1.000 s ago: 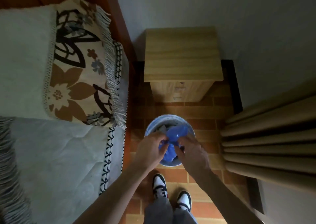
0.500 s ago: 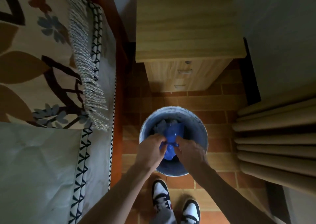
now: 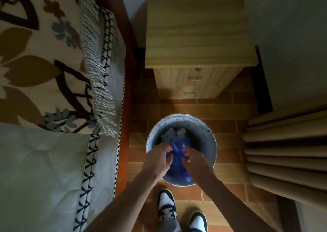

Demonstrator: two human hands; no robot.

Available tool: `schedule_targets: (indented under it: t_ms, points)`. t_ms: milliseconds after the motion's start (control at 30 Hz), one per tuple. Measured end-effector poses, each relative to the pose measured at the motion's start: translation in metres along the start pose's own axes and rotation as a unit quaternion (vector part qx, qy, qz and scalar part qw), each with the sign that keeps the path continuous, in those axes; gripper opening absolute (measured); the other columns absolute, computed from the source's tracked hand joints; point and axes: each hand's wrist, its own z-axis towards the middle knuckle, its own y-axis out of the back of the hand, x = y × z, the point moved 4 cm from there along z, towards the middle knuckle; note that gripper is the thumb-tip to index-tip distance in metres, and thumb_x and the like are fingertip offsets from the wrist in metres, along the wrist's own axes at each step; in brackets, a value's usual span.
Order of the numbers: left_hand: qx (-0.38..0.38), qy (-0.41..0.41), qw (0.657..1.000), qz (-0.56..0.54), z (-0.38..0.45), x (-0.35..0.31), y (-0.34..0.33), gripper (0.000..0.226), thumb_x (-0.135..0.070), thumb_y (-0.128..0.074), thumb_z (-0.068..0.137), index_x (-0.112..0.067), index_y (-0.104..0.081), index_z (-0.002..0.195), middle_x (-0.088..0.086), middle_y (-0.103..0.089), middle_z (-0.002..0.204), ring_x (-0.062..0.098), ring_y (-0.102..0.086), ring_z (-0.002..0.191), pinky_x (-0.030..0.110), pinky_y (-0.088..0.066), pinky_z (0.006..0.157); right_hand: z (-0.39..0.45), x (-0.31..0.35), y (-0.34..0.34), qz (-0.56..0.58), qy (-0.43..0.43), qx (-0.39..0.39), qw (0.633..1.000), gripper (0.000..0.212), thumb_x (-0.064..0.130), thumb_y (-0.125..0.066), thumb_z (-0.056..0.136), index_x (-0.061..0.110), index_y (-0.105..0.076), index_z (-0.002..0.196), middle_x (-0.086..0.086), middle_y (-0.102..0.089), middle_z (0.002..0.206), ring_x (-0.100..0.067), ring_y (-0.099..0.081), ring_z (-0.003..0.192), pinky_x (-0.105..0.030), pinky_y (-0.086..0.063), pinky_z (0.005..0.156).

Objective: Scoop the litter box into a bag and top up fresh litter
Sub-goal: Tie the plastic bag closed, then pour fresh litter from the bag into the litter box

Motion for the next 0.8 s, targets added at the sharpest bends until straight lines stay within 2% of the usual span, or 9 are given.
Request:
schedule_targets:
  t_ms: [167, 267, 333, 433, 533, 700, 800]
  points:
    - [-0.038, -0.003, 0.999, -0.009, -0.037, -0.03, 0.043, 0.029, -0.03, -0.065, 0.099, -0.024, -0.066, 0.127, -0.007, -0.071, 0.123, 0.005, -0.066, 0.11, 0.022, -0.054, 0.097, -0.049, 0.024, 0.048, -0.007, 0.031, -0.071, 0.997, 0.035, 0.028, -0.057, 0.101, 0.02, -0.055, 0.135, 0.001, -0.067, 0.121, -0.016, -0.068, 0.105, -0.033, -0.058, 0.089]
    - [-0.071, -0.01, 0.997, 0.01, -0.07, -0.058, 0.076, 0.037, -0.04, -0.059, 0.101, -0.028, -0.06, 0.135, -0.009, -0.067, 0.129, 0.004, -0.064, 0.112, 0.013, -0.047, 0.096, -0.087, 0.045, 0.086, -0.027, 0.068, -0.121, 0.99, 0.035, 0.028, -0.058, 0.099, 0.022, -0.053, 0.133, 0.002, -0.066, 0.121, -0.016, -0.068, 0.104, -0.035, -0.059, 0.09]
    - [-0.1, -0.014, 0.995, 0.012, -0.095, -0.083, 0.106, 0.041, -0.046, -0.051, 0.102, -0.028, -0.056, 0.138, -0.008, -0.064, 0.131, 0.006, -0.062, 0.116, 0.012, -0.043, 0.096, -0.114, 0.059, 0.112, -0.051, 0.087, -0.151, 0.983, 0.041, 0.031, -0.059, 0.098, 0.021, -0.051, 0.137, 0.001, -0.062, 0.131, -0.018, -0.063, 0.116, -0.038, -0.055, 0.098]
    - [-0.144, -0.044, 0.988, 0.017, -0.132, -0.125, 0.152, 0.047, -0.052, -0.041, 0.102, -0.027, -0.053, 0.139, -0.006, -0.061, 0.133, 0.008, -0.057, 0.121, 0.022, -0.048, 0.102, -0.157, 0.081, 0.152, -0.093, 0.105, -0.168, 0.976, 0.058, 0.042, -0.049, 0.101, 0.019, -0.038, 0.153, -0.001, -0.045, 0.155, -0.019, -0.042, 0.143, -0.043, -0.043, 0.114]
    - [-0.167, -0.072, 0.983, 0.017, -0.17, -0.165, 0.199, 0.046, -0.05, -0.044, 0.102, -0.027, -0.05, 0.142, -0.008, -0.056, 0.138, 0.007, -0.052, 0.127, 0.032, -0.049, 0.104, -0.206, 0.111, 0.191, -0.137, 0.11, -0.187, 0.967, 0.07, 0.052, -0.046, 0.1, 0.018, -0.027, 0.159, -0.002, -0.032, 0.164, -0.019, -0.026, 0.152, -0.047, -0.035, 0.119]
    - [-0.181, -0.125, 0.972, 0.077, -0.225, -0.227, 0.264, 0.053, -0.049, -0.045, 0.102, -0.019, -0.049, 0.147, 0.002, -0.054, 0.148, 0.019, -0.048, 0.138, 0.045, -0.044, 0.111, -0.288, 0.16, 0.25, -0.17, 0.113, -0.217, 0.955, 0.073, 0.056, -0.046, 0.1, 0.018, -0.026, 0.159, -0.002, -0.03, 0.164, -0.02, -0.023, 0.153, -0.047, -0.031, 0.121]
    - [-0.185, -0.167, 0.964, 0.092, -0.248, -0.265, 0.301, 0.053, -0.048, -0.044, 0.103, -0.019, -0.046, 0.147, 0.005, -0.052, 0.15, 0.024, -0.047, 0.14, 0.049, -0.042, 0.113, -0.33, 0.184, 0.286, -0.161, 0.087, -0.251, 0.951, 0.067, 0.056, -0.04, 0.103, 0.019, -0.031, 0.157, -0.003, -0.037, 0.161, -0.02, -0.027, 0.152, -0.042, -0.025, 0.123]
